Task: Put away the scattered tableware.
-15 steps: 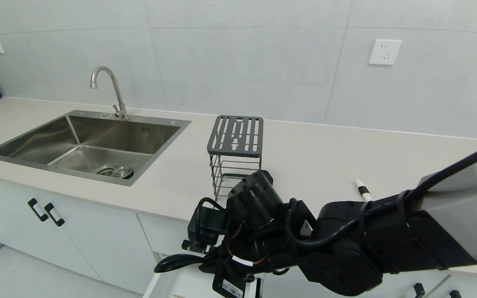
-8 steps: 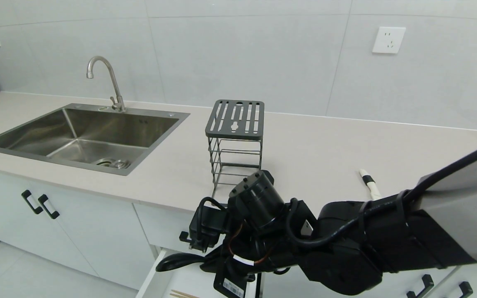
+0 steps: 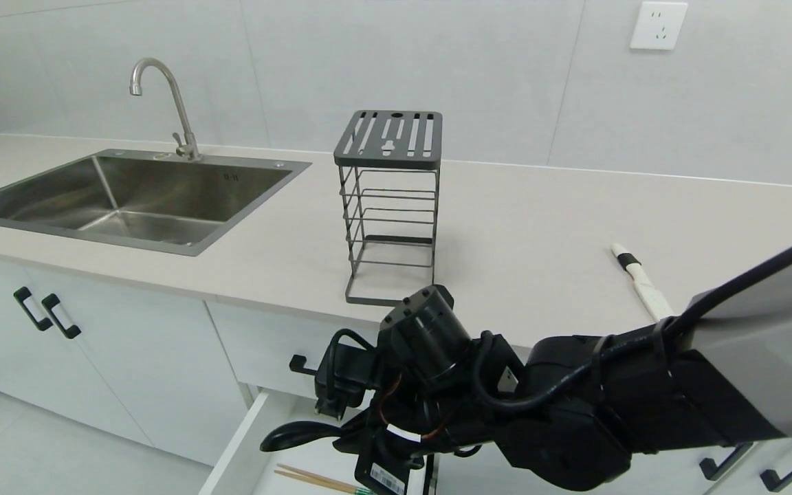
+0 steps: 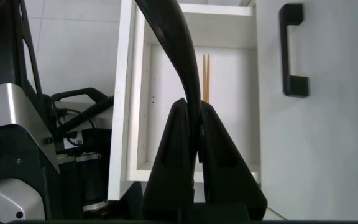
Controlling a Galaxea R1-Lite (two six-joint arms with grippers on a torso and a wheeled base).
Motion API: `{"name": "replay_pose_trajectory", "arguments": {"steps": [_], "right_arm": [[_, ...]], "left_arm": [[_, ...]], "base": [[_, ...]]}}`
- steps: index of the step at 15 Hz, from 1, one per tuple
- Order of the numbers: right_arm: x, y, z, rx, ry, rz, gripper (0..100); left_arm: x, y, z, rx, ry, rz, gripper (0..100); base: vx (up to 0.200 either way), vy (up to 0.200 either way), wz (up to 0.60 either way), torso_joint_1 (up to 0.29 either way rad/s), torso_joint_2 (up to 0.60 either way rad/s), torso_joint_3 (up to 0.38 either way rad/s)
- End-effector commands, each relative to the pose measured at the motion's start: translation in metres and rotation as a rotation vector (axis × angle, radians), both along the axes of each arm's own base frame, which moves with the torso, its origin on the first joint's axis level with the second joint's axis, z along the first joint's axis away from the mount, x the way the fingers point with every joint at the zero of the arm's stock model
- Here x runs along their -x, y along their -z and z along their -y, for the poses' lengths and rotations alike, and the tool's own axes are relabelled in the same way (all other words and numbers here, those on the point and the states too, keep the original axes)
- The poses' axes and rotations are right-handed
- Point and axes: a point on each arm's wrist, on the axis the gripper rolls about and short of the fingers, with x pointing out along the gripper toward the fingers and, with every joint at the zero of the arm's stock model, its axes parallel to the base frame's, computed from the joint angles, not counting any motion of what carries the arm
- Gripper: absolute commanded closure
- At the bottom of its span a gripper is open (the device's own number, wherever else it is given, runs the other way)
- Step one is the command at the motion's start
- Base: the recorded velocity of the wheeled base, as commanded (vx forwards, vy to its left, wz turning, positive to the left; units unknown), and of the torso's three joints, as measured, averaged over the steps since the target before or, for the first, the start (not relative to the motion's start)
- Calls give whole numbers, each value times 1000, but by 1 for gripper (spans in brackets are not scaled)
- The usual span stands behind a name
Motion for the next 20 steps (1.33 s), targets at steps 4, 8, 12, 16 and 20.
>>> {"name": "replay_pose_trajectory", "arguments": {"steps": [4,8,12,16,20], "right_arm": [[0,2,-1,4,-2,-1,100],[-1,5,-1,8,-4,-1,100],[-2,6,-2,11,-6,0,100],[-3,9,-3,14,-7,-1,100],[-4,9,-5,10,-7,2,100]], "left_arm": [[0,0,0,0,1,-1,0],[0,0,0,0,0,-1,0],[0,0,0,0,0,-1,0],[0,0,0,0,0,-1,0],[0,0,0,0,0,-1,0]], "base": [[0,0,0,-121,304,183],[0,0,0,-17,38,27],[0,0,0,-129,352,227],[0,0,0,-144,442,294],[0,0,0,-111,432,311]]}}
